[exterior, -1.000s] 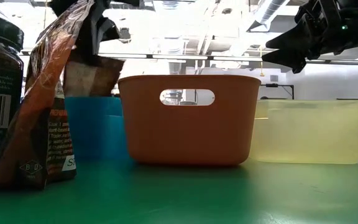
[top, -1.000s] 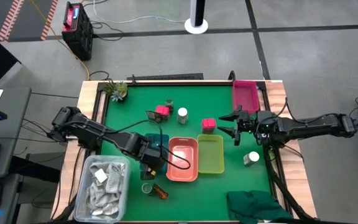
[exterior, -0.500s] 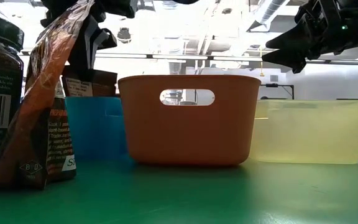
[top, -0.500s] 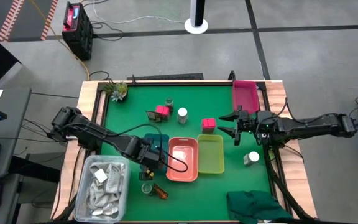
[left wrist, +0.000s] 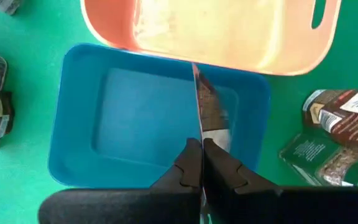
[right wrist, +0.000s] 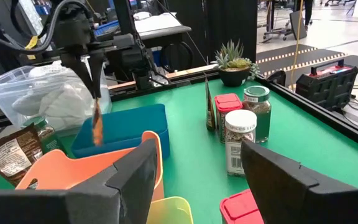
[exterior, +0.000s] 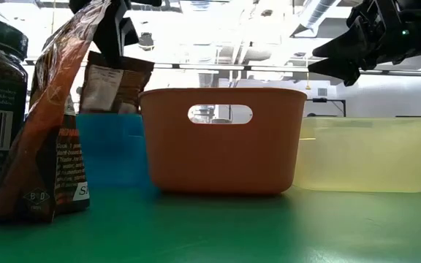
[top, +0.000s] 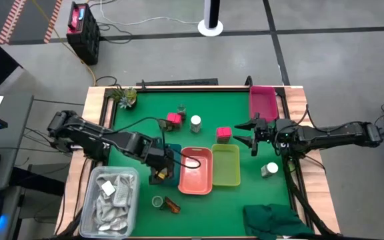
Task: Sort spices by type
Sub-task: Put the middle orange seasoning pack into the blue bin, then put the bottom orange seasoning pack into the blue bin
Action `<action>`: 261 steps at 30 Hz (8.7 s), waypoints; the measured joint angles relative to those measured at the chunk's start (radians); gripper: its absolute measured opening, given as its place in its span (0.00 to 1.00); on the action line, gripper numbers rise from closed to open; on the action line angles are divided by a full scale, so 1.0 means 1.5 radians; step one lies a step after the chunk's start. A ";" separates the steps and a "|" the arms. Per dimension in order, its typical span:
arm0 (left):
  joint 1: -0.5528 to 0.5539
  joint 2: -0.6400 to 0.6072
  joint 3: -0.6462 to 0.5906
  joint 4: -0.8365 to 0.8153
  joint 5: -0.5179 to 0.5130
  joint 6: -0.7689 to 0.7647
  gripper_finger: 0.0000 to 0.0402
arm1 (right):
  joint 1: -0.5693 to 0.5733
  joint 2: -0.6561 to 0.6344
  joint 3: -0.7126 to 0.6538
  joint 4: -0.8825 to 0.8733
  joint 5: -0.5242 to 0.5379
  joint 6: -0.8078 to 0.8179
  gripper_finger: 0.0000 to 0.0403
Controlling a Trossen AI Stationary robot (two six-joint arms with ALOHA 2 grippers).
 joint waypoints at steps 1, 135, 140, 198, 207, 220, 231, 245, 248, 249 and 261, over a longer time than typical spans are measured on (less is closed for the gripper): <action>0.002 0.000 0.000 0.000 0.000 0.006 0.00 | 0.000 0.000 0.000 0.000 0.000 0.000 0.65; -0.102 -0.028 -0.012 0.208 0.026 0.081 0.33 | -0.001 0.000 0.000 -0.014 0.000 -0.004 0.65; -0.117 0.010 -0.008 0.220 0.030 0.065 0.44 | -0.001 0.000 0.000 -0.014 0.000 0.002 0.65; -0.099 0.144 0.161 0.041 0.177 0.145 0.00 | -0.005 0.000 0.000 -0.030 0.000 0.003 0.65; -0.058 0.052 0.161 -0.061 0.078 0.096 0.00 | -0.005 0.000 0.000 -0.030 0.000 0.002 0.65; 0.044 0.056 0.092 -0.132 0.032 0.074 0.00 | -0.005 0.000 0.000 -0.030 0.000 0.002 0.65; 0.097 0.056 0.003 -0.069 0.038 0.101 0.00 | -0.005 0.000 0.000 -0.030 0.000 0.001 0.65; 0.097 0.056 -0.039 -0.003 0.118 0.098 0.00 | -0.005 0.000 0.000 -0.030 0.000 0.000 0.65; 0.096 0.056 -0.041 0.005 0.118 0.097 0.00 | -0.005 0.000 0.000 -0.030 0.000 0.000 0.65; 0.095 0.056 -0.041 0.006 0.119 0.096 0.00 | -0.005 0.000 0.000 -0.030 0.000 0.000 0.65; 0.068 0.056 -0.041 0.029 0.113 0.085 0.14 | -0.005 0.000 0.000 -0.030 0.000 0.002 0.65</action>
